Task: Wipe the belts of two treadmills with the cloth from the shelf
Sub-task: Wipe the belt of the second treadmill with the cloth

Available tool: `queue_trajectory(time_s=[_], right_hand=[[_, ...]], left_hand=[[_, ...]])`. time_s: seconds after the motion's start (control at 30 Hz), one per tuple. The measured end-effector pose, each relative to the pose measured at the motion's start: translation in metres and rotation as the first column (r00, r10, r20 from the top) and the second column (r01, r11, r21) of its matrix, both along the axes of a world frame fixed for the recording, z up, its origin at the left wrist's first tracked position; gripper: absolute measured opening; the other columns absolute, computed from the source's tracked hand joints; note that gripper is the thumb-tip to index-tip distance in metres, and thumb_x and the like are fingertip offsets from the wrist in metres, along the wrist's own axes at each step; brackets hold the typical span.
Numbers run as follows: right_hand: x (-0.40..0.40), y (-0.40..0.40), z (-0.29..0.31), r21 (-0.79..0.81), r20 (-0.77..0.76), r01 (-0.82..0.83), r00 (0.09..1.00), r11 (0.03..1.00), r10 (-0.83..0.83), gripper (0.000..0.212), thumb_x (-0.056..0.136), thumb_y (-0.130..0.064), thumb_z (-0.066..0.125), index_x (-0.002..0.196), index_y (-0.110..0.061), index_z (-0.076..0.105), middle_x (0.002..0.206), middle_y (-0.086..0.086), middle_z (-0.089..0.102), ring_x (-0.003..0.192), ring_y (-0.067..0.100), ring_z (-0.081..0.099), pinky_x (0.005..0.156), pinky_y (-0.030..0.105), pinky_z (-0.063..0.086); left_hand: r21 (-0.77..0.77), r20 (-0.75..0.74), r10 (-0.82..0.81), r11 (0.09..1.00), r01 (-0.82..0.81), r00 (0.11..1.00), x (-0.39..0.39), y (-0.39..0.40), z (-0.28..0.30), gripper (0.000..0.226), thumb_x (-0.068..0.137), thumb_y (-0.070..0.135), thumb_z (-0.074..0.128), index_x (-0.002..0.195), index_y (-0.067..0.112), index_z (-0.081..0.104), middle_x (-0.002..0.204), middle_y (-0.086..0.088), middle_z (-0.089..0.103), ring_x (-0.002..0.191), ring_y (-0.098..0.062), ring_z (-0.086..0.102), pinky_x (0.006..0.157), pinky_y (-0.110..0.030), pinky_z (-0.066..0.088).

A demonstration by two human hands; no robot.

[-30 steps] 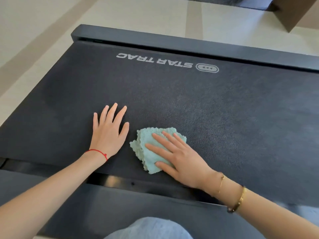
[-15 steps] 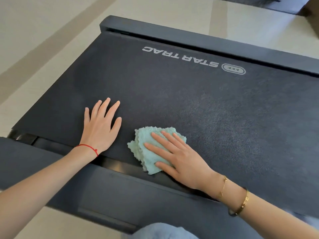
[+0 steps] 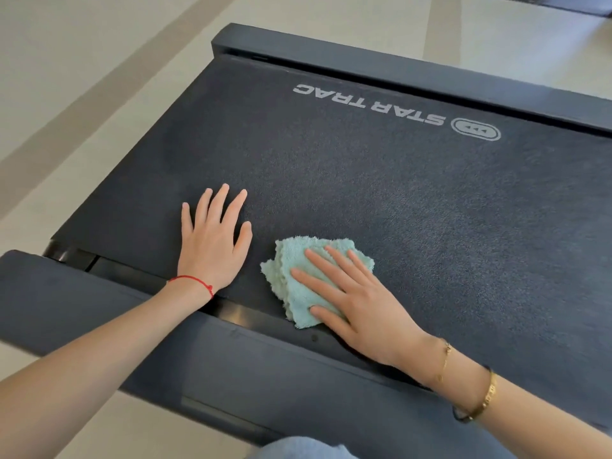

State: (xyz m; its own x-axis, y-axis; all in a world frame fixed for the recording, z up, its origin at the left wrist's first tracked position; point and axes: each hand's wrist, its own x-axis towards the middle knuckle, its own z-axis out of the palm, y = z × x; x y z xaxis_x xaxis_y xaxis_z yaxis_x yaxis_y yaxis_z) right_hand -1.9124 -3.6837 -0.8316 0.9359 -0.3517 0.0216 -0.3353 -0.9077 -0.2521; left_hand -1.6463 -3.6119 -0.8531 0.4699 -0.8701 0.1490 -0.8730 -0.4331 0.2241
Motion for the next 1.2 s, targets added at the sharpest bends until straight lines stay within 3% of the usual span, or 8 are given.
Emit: queue_trajectory(time_s=[0.13, 0.4, 0.53, 0.67, 0.87, 1.03, 1.1, 1.2], right_hand=[[0.004, -0.035, 0.0, 0.002, -0.014, -0.01, 1.0, 1.0, 0.01, 0.051, 0.103, -0.049, 0.028, 0.153, -0.038, 0.024, 0.163, -0.008, 0.015, 0.151, 0.019, 0.007, 0.123, 0.037, 0.002], [0.073, -0.132, -0.004, -0.012, -0.008, 0.479, 0.878, 0.878, -0.479, 0.052, 0.105, -0.043, 0.029, 0.154, -0.03, 0.023, 0.163, 0.004, 0.013, 0.15, 0.031, 0.005, 0.121, 0.044, -0.002], [0.076, -0.091, -0.008, 0.009, 0.037, 0.261, 0.964, 0.965, -0.262, 0.051, 0.103, -0.044, 0.028, 0.152, -0.03, 0.03, 0.162, 0.003, 0.021, 0.15, 0.032, 0.011, 0.122, 0.044, 0.001], [0.041, -0.07, -0.003, 0.029, 0.004, 0.047, 0.999, 0.998, -0.047, 0.052, 0.102, -0.048, 0.023, 0.153, -0.035, 0.026, 0.162, -0.004, 0.017, 0.151, 0.021, 0.007, 0.123, 0.038, 0.001], [0.05, -0.151, -0.004, 0.009, 0.019, 0.287, 0.958, 0.958, -0.287, 0.053, 0.103, -0.048, 0.028, 0.153, -0.031, 0.025, 0.163, 0.002, 0.017, 0.15, 0.028, 0.011, 0.123, 0.041, 0.005], [0.131, -0.199, -0.003, -0.003, -0.041, 0.595, 0.803, 0.803, -0.595, 0.053, 0.104, -0.043, 0.023, 0.155, -0.03, 0.018, 0.164, 0.007, 0.008, 0.15, 0.034, 0.002, 0.122, 0.048, -0.001], [0.163, -0.188, -0.002, -0.01, -0.056, 0.567, 0.822, 0.824, -0.567, 0.054, 0.104, -0.043, 0.024, 0.155, -0.029, 0.017, 0.164, 0.007, 0.008, 0.15, 0.035, 0.003, 0.121, 0.049, -0.001], [0.186, -0.151, -0.003, -0.029, -0.032, 0.346, 0.937, 0.938, -0.347, 0.053, 0.104, -0.043, 0.028, 0.155, -0.03, 0.02, 0.164, 0.006, 0.012, 0.15, 0.033, 0.007, 0.121, 0.047, 0.001]], left_hand=[[0.01, -0.003, 0.007, 1.0, -0.007, 1.0, -0.001, 0.0, 0.0, 0.058, 0.098, 0.042, 0.028, 0.153, 0.024, 0.032, 0.161, -0.007, 0.027, 0.149, -0.03, 0.019, 0.119, -0.06, 0.012], [0.001, 0.006, 0.025, 1.0, -0.025, 1.0, -0.002, -0.001, 0.0, 0.059, 0.097, 0.044, 0.025, 0.152, 0.026, 0.033, 0.16, -0.005, 0.029, 0.149, -0.027, 0.02, 0.119, -0.059, 0.013], [0.007, 0.003, 0.034, 0.999, -0.034, 0.999, -0.003, 0.0, 0.001, 0.059, 0.097, 0.044, 0.025, 0.152, 0.025, 0.033, 0.16, -0.004, 0.028, 0.149, -0.026, 0.019, 0.12, -0.058, 0.013], [0.027, 0.001, 0.04, 0.999, -0.04, 0.999, -0.002, -0.001, 0.001, 0.062, 0.097, 0.047, 0.021, 0.154, 0.024, 0.03, 0.162, -0.002, 0.025, 0.151, -0.024, 0.017, 0.121, -0.056, 0.012], [0.034, 0.016, 0.041, 0.999, -0.042, 0.999, -0.003, -0.001, 0.001, 0.061, 0.098, 0.047, 0.02, 0.154, 0.025, 0.029, 0.162, -0.002, 0.025, 0.151, -0.024, 0.017, 0.121, -0.056, 0.011], [0.046, 0.026, 0.048, 0.998, -0.049, 0.999, -0.003, -0.002, 0.003, 0.06, 0.098, 0.046, 0.022, 0.153, 0.025, 0.031, 0.161, -0.003, 0.028, 0.15, -0.024, 0.019, 0.12, -0.057, 0.014], [0.049, 0.023, 0.046, 0.998, -0.047, 0.999, -0.003, -0.003, 0.003, 0.06, 0.098, 0.046, 0.022, 0.153, 0.025, 0.031, 0.161, -0.002, 0.027, 0.15, -0.024, 0.019, 0.12, -0.057, 0.014], [0.046, 0.017, 0.045, 0.998, -0.046, 0.999, -0.003, -0.002, 0.004, 0.059, 0.098, 0.046, 0.024, 0.153, 0.026, 0.03, 0.161, 0.0, 0.027, 0.15, -0.022, 0.017, 0.121, -0.054, 0.012]])
